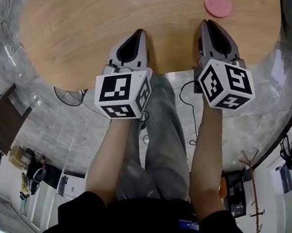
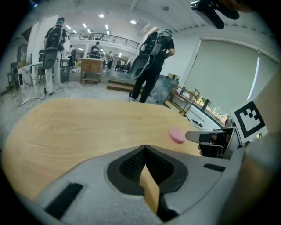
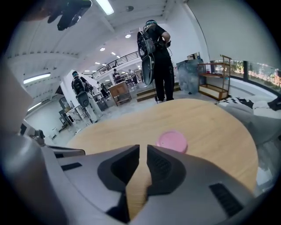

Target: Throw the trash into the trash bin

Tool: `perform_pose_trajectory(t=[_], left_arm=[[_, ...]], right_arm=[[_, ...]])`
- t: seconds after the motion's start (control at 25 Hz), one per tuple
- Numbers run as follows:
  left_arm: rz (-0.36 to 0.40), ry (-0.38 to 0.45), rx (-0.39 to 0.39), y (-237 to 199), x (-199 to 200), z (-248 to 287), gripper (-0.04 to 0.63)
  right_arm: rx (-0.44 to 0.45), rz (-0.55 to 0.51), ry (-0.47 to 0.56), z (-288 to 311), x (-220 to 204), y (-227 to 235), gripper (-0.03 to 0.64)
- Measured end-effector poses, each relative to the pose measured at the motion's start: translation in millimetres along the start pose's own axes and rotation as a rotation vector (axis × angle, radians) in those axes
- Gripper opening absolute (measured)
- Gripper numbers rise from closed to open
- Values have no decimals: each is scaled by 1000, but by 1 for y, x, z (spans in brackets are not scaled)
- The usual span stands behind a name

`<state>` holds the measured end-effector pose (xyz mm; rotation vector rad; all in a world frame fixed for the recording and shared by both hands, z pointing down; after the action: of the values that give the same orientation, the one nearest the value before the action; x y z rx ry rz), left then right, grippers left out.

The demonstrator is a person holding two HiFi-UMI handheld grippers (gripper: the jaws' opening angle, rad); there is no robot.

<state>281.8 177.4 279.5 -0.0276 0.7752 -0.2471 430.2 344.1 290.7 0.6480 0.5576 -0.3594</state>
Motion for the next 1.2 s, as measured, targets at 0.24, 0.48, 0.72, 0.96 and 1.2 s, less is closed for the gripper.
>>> perform_pose_trajectory(t=[0.24, 0.48, 0.72, 0.96, 1.2], left_arm=[[32, -12, -35, 47, 14, 40, 6], [48, -32, -59, 50, 14, 56, 6], [31, -54, -41, 43, 11, 57, 6], [-4, -50, -15, 32, 6, 56, 6], [-38, -33, 18, 15, -3, 41, 6]], right_arm=[[-53, -49, -20, 5, 21, 53, 235], [-147, -238, -117, 30, 32, 67, 301], [-136, -415, -252, 58, 44, 64, 328], [-109, -432, -291, 74, 47, 64, 328], [-108, -424, -296, 74, 45, 67, 328]])
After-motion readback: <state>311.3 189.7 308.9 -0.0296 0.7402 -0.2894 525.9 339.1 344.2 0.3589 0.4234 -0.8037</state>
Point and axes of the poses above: the fingertips, and each gripper's own axes: z forward along the fingers, y to its right, x out of its top, the point moved 10 cm from there along -z, backward along the fingers, and after that the axes turned 15 degrees about z, right-handed, at the moved point
